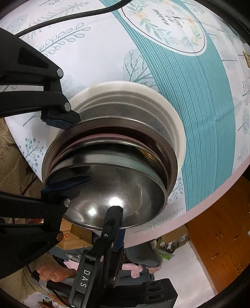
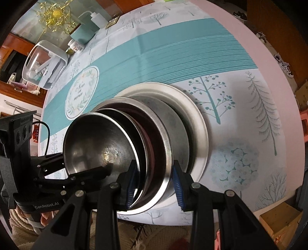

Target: Organize plates and bowls

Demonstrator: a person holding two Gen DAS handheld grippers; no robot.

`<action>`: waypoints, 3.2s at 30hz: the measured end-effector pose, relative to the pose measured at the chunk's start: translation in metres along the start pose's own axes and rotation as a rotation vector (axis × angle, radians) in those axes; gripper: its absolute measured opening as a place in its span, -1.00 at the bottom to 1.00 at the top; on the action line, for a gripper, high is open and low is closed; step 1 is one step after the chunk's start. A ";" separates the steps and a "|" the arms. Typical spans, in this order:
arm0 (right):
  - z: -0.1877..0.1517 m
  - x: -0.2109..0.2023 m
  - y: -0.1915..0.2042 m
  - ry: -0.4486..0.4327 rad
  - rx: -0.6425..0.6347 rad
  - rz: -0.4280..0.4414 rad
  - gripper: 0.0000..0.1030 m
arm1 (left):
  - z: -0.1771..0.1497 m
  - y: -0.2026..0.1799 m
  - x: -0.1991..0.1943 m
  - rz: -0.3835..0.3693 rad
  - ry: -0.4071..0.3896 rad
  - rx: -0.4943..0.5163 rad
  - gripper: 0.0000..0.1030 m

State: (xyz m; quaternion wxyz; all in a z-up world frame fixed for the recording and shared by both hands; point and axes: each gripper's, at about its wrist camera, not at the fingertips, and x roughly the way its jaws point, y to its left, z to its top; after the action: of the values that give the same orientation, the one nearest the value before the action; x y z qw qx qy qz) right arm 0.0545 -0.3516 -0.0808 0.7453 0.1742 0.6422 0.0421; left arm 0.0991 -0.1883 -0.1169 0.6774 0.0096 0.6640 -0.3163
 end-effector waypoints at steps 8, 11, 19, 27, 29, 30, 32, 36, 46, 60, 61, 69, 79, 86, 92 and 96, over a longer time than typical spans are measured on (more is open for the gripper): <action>0.009 -0.010 0.004 -0.084 -0.032 -0.054 -0.30 | 0.011 -0.004 -0.017 0.047 -0.073 0.049 0.19; 0.010 -0.015 0.003 -0.098 -0.036 -0.062 -0.29 | 0.013 -0.002 -0.030 0.062 -0.111 0.055 0.38; 0.004 -0.033 0.010 -0.140 -0.074 -0.069 -0.29 | 0.015 0.007 -0.060 0.023 -0.150 0.007 0.43; -0.002 -0.053 0.024 -0.194 -0.127 -0.063 -0.29 | -0.007 0.007 -0.090 0.025 -0.227 0.007 0.51; -0.004 -0.057 0.027 -0.208 -0.135 -0.062 -0.29 | -0.012 0.006 -0.095 0.032 -0.253 0.017 0.54; -0.005 -0.059 0.028 -0.215 -0.139 -0.061 -0.29 | -0.015 0.005 -0.099 0.038 -0.269 0.023 0.55; -0.008 -0.062 0.031 -0.230 -0.150 -0.063 -0.28 | -0.019 0.004 -0.101 0.049 -0.295 0.030 0.55; -0.012 -0.065 0.040 -0.249 -0.168 -0.067 -0.28 | -0.030 0.003 -0.108 0.063 -0.328 0.024 0.56; -0.023 -0.087 0.060 -0.351 -0.214 -0.090 -0.28 | -0.053 -0.019 -0.133 0.253 -0.449 -0.036 0.67; -0.059 -0.132 0.072 -0.501 -0.265 -0.141 0.08 | -0.085 -0.074 -0.152 0.562 -0.614 -0.144 0.98; -0.062 -0.135 0.072 -0.509 -0.266 -0.145 0.08 | -0.086 -0.076 -0.151 0.584 -0.608 -0.160 0.98; -0.083 -0.144 0.070 -0.543 -0.259 -0.178 0.08 | -0.095 -0.089 -0.144 0.586 -0.595 -0.202 0.98; -0.097 -0.153 0.048 -0.549 -0.202 -0.138 0.09 | -0.099 -0.107 -0.137 0.534 -0.604 -0.212 0.98; -0.103 -0.158 0.043 -0.562 -0.188 -0.165 0.09 | -0.098 -0.117 -0.133 0.541 -0.606 -0.207 0.98; -0.104 -0.159 0.039 -0.559 -0.183 -0.154 0.09 | -0.101 -0.121 -0.133 0.559 -0.617 -0.218 0.98; -0.104 -0.160 0.039 -0.559 -0.188 -0.147 0.09 | -0.103 -0.122 -0.134 0.563 -0.626 -0.230 0.98</action>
State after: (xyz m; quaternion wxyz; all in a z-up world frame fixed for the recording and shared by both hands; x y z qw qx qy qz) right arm -0.0672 -0.3398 0.0699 0.9071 0.0623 0.4162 -0.0021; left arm -0.0362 -0.1855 0.0418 0.9025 0.0187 0.4291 -0.0310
